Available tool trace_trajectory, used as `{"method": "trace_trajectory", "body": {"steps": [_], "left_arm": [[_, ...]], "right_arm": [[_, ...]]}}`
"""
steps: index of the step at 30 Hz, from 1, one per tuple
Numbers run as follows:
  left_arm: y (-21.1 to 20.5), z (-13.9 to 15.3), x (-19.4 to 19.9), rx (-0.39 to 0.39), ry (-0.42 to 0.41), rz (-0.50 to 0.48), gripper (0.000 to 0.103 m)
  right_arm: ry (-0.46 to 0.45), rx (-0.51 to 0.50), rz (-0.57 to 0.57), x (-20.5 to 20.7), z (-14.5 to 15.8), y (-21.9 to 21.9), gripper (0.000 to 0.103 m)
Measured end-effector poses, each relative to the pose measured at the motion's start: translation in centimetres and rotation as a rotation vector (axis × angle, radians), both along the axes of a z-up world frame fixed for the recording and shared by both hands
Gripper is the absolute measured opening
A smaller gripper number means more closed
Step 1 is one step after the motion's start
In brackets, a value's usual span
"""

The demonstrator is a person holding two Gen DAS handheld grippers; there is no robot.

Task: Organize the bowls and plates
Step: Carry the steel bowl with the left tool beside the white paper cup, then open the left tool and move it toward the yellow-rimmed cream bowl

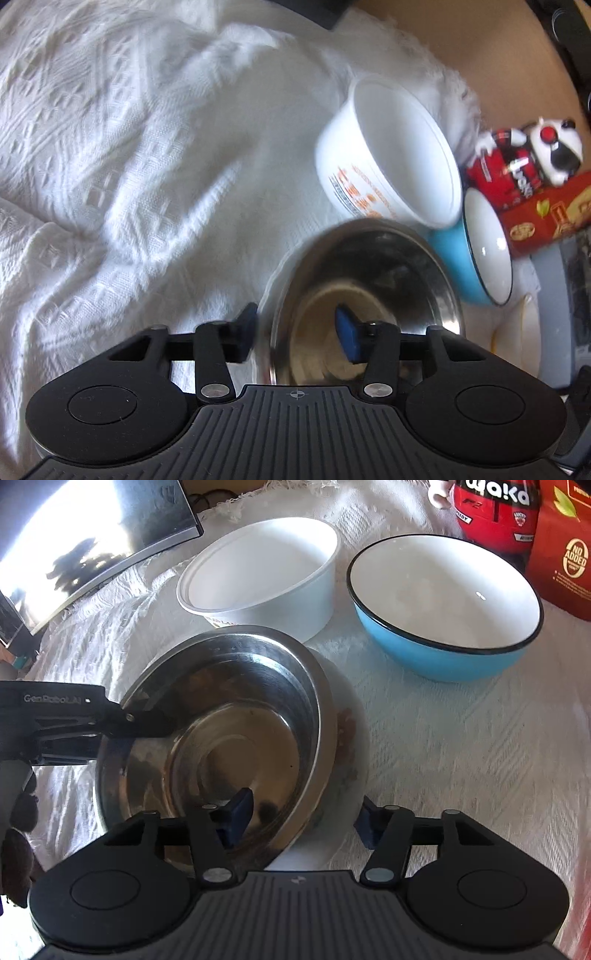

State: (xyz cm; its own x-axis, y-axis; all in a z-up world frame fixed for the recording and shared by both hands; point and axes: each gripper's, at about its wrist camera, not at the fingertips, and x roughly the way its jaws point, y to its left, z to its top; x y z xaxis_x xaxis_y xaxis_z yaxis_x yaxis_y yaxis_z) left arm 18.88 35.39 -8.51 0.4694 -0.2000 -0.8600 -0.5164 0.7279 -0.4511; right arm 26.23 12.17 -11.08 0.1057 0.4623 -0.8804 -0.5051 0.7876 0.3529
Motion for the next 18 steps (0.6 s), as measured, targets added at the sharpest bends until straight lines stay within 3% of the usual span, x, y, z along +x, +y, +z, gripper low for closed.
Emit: {"method": "trace_trajectory", "body": {"steps": [3,12,18], "left_arm": [[-1.3,0.5,0.8,0.057,0.031,-0.046,0.055],[-4.1,0.5,2.1,0.029,0.044,-0.147,0.057],[-5.5,1.3,2.8,0.110,0.056,-0.170,0.057]], "right_arm": [[-0.004,0.009,0.003,-0.3,0.4,-0.6,0.056],[-0.031,-0.018,-0.052,-0.9,1.1,-3.7,0.056],[-0.034,-0.020,-0.071,-1.4,1.2,-4.2,0.056]]}}
